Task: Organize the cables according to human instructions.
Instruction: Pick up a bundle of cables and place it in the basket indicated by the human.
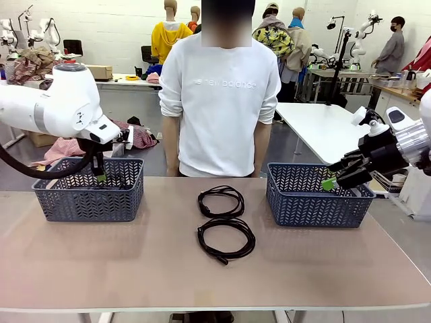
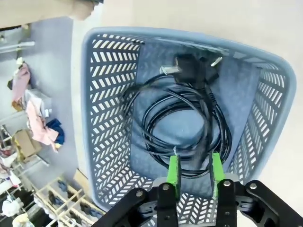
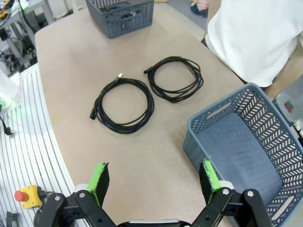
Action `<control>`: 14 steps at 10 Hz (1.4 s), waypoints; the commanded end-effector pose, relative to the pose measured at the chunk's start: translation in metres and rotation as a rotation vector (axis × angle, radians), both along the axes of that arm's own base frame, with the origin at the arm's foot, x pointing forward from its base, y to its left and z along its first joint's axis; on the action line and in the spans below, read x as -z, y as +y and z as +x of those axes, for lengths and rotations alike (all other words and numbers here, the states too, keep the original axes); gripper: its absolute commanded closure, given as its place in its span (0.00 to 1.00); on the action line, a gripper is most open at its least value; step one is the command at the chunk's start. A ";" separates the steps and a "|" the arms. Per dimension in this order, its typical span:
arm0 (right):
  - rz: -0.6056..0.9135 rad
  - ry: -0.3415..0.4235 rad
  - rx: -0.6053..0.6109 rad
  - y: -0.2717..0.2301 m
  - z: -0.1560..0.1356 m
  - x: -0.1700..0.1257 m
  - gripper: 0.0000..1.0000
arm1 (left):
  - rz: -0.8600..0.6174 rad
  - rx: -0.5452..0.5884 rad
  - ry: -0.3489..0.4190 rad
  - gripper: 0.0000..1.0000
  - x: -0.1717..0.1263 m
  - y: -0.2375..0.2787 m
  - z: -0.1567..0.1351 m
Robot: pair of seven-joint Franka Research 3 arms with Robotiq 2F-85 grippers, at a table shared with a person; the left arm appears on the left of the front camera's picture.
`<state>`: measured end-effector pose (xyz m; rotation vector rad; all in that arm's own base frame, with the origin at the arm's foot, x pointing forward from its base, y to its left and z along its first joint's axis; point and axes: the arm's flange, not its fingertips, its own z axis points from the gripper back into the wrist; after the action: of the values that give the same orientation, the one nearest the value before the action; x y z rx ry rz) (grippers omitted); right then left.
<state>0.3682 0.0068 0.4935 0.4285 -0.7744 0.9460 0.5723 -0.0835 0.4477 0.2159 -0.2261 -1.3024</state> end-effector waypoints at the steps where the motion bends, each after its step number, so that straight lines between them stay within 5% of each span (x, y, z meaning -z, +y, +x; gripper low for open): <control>1: 0.022 -0.022 -0.021 0.000 0.003 0.001 0.00 | -0.015 -0.028 -0.008 0.61 -0.002 0.004 0.005; 3: 0.022 -0.022 -0.021 0.000 0.003 0.001 0.00 | -0.021 -0.036 0.006 0.41 -0.004 0.006 0.006; 4: 0.022 -0.022 -0.021 0.000 0.003 0.001 0.00 | -0.032 -0.039 0.019 0.44 -0.005 0.007 0.006; 5: 0.022 -0.022 -0.021 0.000 0.003 0.001 0.00 | -0.046 -0.042 0.029 0.21 -0.006 0.007 0.007; 6: 0.022 -0.022 -0.021 0.000 0.003 0.001 0.00 | -0.060 -0.043 0.037 0.24 -0.005 0.009 0.008; 7: 0.022 -0.022 -0.021 0.000 0.003 0.001 0.00 | -0.065 -0.051 0.042 0.02 -0.005 0.009 0.010; 8: 0.022 -0.022 -0.021 0.000 0.003 0.001 0.00 | -0.068 -0.051 0.046 0.17 -0.004 0.009 0.011; 9: 0.022 -0.022 -0.021 0.000 0.003 0.001 0.00 | -0.078 -0.059 0.054 0.00 -0.003 0.010 0.012; 12: 0.022 -0.022 -0.021 0.000 0.003 0.001 0.00 | -0.108 -0.132 0.056 0.00 -0.001 0.010 0.013; 14: 0.022 -0.022 -0.021 0.000 0.003 0.001 0.00 | -0.067 -0.064 0.046 0.00 0.002 0.005 0.009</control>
<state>0.3681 0.0068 0.4935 0.4285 -0.7744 0.9460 0.5827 -0.0794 0.4442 0.1274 -0.2230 -1.2163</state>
